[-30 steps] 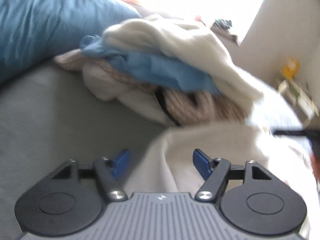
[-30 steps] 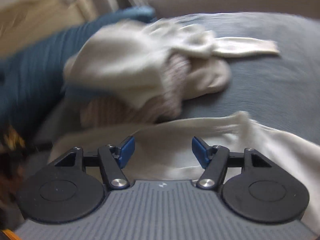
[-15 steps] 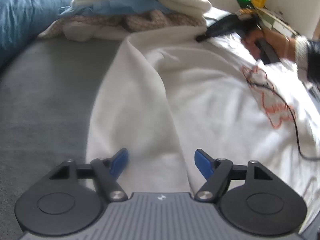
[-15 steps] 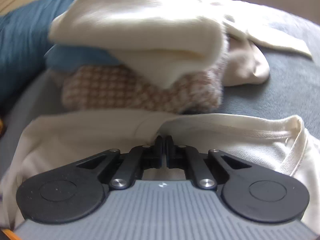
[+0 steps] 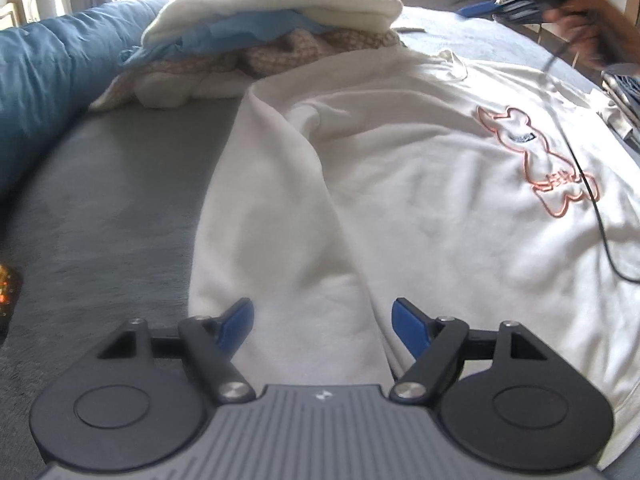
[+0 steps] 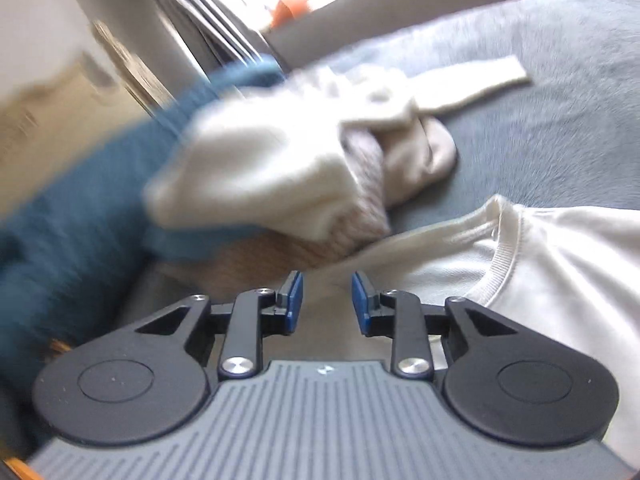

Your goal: Fold clothes

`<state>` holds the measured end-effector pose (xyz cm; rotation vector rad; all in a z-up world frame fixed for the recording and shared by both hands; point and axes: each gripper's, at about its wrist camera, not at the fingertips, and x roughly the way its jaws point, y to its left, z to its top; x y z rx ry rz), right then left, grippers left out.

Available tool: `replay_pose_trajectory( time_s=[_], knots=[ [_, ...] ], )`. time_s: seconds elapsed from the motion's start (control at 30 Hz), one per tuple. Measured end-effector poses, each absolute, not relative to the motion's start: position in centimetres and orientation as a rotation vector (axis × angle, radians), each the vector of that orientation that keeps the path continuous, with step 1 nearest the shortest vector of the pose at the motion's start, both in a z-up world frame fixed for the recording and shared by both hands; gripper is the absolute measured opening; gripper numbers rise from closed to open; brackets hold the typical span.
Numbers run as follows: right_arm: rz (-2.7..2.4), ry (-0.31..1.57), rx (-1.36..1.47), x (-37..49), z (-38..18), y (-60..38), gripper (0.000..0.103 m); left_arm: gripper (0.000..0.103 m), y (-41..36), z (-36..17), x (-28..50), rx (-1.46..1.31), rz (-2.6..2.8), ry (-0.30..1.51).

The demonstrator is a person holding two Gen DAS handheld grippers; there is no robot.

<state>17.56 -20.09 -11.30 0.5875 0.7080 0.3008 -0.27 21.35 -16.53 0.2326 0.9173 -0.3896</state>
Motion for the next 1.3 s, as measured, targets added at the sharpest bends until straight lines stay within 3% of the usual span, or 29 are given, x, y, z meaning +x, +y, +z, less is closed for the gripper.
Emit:
replay_pose_trajectory(
  time_s=[0.37, 0.5, 0.67, 0.87, 0.93, 1.03, 1.1, 1.17, 1.3],
  knots=[
    [0.585, 0.434, 0.818, 0.9, -0.1, -22.0, 0.041, 0.077, 22.8, -12.7, -7.3, 0.228, -0.393, 0.937],
    [0.717, 0.406, 0.93, -2.8, 0.6, -21.4, 0.045, 0.081, 24.2, -12.0, -11.6, 0.226, -0.42, 1.011],
    [0.743, 0.588, 0.923, -3.5, -4.2, -17.5, 0.047, 0.081, 23.9, -14.1, -15.7, 0.205, -0.377, 1.097],
    [0.571, 0.757, 0.825, -3.2, -13.0, -12.7, 0.047, 0.078, 20.8, -17.6, -17.5, 0.416, -0.32, 1.026],
    [0.507, 0.785, 0.797, -3.7, -15.4, -11.9, 0.047, 0.075, 19.9, -18.8, -18.0, 0.525, -0.309, 0.992],
    [0.46, 0.828, 0.804, -4.5, -18.8, -11.6, 0.047, 0.057, 19.7, -20.4, -17.8, 0.612, -0.265, 0.949],
    [0.442, 0.87, 0.786, -4.8, -20.3, -11.5, 0.047, 0.031, 20.7, -20.0, -17.2, 0.546, -0.231, 0.945],
    [0.426, 0.883, 0.745, -4.8, -20.8, -11.5, 0.047, 0.013, 21.8, -19.3, -16.6, 0.466, -0.2, 0.947],
    [0.424, 0.854, 0.76, -4.3, -21.7, -12.0, 0.047, 0.011, 26.3, -14.2, -13.8, 0.12, -0.201, 0.954]
  ],
)
